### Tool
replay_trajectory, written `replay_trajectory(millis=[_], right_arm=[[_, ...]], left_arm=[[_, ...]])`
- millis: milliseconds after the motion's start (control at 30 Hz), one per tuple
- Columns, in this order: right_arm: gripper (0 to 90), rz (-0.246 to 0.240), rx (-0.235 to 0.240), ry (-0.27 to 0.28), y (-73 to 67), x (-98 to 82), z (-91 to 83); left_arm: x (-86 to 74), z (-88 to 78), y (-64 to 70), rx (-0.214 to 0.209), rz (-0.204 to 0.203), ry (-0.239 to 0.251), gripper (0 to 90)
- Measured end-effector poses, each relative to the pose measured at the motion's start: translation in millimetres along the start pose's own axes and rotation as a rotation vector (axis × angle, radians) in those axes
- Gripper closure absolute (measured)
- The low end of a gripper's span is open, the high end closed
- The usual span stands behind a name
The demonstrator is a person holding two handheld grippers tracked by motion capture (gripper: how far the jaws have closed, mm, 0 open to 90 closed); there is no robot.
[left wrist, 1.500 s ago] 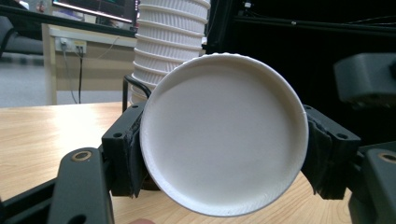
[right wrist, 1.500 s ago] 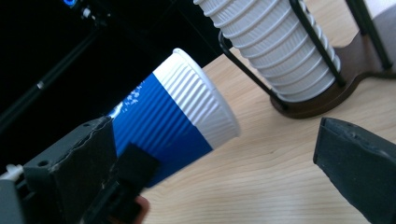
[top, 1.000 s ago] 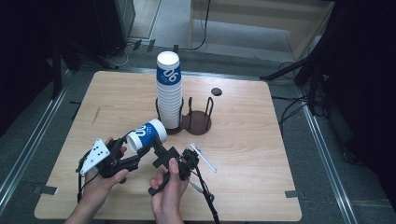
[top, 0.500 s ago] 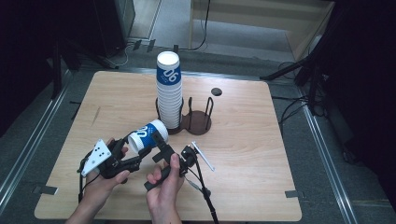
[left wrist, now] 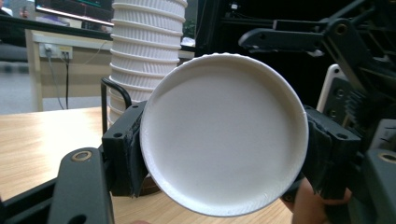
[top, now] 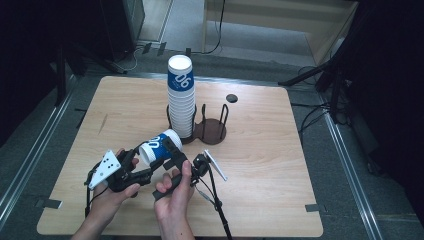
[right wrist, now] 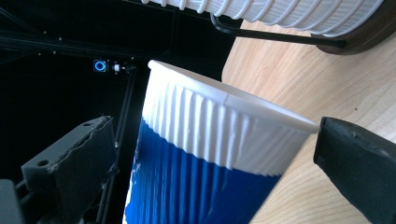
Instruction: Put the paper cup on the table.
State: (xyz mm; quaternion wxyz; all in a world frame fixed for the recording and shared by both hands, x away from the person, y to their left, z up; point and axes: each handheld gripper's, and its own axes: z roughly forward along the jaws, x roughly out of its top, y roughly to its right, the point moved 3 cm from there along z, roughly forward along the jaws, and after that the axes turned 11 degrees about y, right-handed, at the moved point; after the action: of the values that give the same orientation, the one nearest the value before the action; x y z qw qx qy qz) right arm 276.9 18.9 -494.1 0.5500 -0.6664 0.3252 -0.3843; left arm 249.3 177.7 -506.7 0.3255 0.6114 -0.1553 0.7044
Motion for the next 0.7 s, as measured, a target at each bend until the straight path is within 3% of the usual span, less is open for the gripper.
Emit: replay_trajectory(millis=[467,700], right_arm=[[0.1,0.076,0.015,-0.032,5.1,0.6,9.5],[14.4,0.099,0.020,-0.028,5.4,0.4,9.3]], left_arm=[[-1.3,0.4,3.7,-0.033,0.003,-0.012,28.4],[-1.0,-0.1,3.4,-0.036,0.004,-0.011,27.8]])
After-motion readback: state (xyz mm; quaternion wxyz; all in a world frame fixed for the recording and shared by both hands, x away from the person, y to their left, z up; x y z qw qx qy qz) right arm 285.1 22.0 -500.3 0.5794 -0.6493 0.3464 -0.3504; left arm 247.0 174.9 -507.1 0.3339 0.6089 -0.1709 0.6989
